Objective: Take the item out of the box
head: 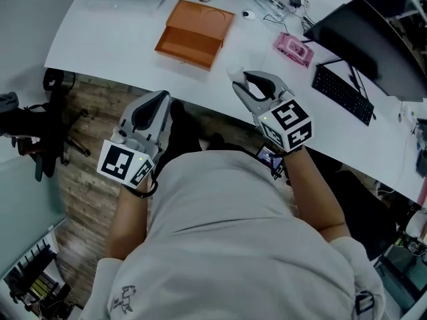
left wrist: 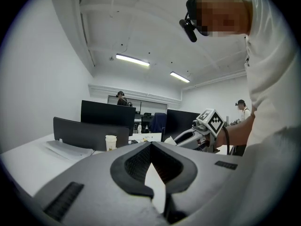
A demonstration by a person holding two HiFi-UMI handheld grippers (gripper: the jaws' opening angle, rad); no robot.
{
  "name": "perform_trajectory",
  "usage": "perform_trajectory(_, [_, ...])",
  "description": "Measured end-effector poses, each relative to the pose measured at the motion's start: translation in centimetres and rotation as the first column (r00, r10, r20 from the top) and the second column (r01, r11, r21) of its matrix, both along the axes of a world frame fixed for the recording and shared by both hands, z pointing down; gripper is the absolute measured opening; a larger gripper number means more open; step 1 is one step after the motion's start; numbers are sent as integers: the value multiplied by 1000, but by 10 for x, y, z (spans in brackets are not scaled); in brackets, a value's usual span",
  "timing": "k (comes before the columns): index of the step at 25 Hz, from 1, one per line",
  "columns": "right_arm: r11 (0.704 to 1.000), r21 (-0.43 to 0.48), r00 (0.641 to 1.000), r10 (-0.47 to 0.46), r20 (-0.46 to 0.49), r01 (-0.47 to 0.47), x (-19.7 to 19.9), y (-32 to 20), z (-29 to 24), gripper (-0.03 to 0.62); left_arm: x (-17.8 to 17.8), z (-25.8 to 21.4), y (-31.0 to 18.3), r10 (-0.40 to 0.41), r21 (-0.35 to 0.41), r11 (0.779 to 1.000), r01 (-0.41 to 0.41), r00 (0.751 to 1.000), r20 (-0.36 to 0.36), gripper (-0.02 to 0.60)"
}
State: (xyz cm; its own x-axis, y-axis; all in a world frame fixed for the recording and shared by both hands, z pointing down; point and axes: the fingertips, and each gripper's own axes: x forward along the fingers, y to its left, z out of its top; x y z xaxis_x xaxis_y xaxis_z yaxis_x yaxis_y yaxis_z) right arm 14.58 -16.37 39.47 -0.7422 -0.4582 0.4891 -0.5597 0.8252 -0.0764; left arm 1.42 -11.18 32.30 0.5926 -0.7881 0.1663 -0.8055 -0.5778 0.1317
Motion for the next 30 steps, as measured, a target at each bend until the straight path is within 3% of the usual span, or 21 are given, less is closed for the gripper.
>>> perform_trajectory(7, [998, 61, 997, -32, 73, 28, 6, 44, -41, 123, 2, -38, 36, -21, 45, 999, 21, 1000, 4, -3])
perform_trajectory(16, [995, 97, 994, 0, 112, -11, 1, 78, -60, 123, -4, -47, 60, 30, 43, 999, -31, 999, 10, -3])
perform_trajectory(30, [982, 160, 989, 85, 117, -104, -45, 148, -85, 123, -63, -55, 128, 97, 63, 993, -96, 995, -7, -3])
